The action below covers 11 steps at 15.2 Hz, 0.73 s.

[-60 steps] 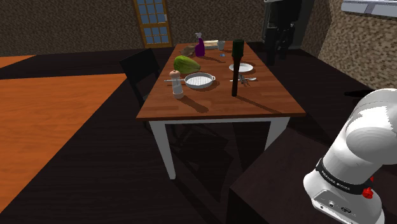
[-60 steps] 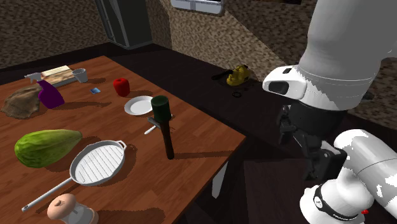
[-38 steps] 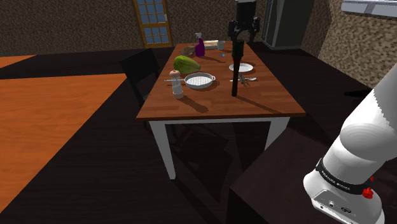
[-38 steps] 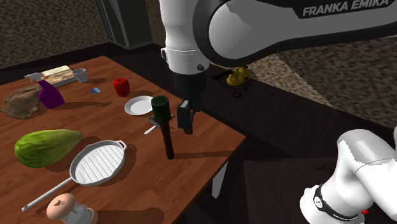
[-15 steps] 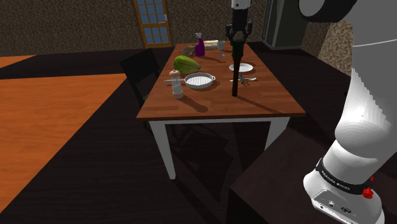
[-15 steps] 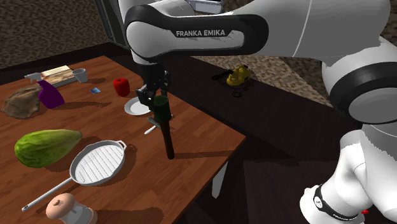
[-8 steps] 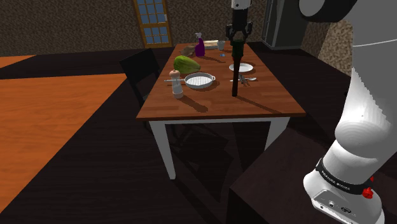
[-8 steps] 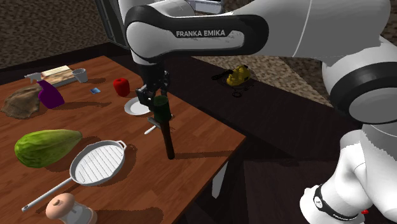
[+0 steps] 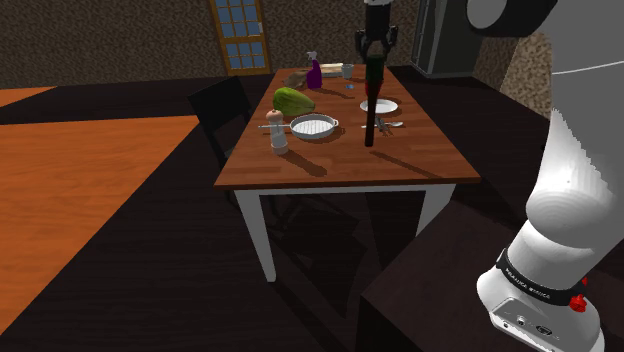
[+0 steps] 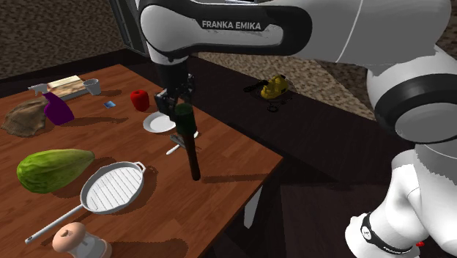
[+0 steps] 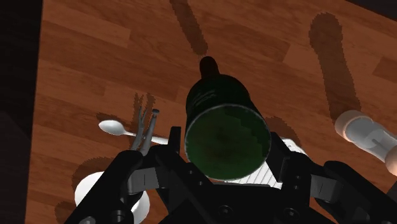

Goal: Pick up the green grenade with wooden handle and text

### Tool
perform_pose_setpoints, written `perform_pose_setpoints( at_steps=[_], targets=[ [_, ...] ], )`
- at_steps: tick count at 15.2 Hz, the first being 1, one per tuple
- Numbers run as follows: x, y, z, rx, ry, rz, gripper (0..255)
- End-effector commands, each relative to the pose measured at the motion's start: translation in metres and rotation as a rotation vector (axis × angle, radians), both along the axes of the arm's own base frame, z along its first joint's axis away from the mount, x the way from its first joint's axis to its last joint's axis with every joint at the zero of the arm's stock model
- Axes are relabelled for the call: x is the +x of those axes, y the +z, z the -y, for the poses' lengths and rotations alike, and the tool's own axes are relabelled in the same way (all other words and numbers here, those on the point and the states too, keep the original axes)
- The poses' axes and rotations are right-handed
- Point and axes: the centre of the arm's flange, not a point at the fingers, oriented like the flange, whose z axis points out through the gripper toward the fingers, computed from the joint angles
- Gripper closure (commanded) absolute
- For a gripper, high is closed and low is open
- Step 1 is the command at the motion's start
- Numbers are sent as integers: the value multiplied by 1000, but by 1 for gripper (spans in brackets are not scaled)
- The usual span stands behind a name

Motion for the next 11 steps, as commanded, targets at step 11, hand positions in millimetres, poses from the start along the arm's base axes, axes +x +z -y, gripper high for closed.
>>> perform_pose_setpoints(
  at_steps=[11],
  targets=[
    [0, 55, 0, 0, 0, 0, 255]
  ],
)
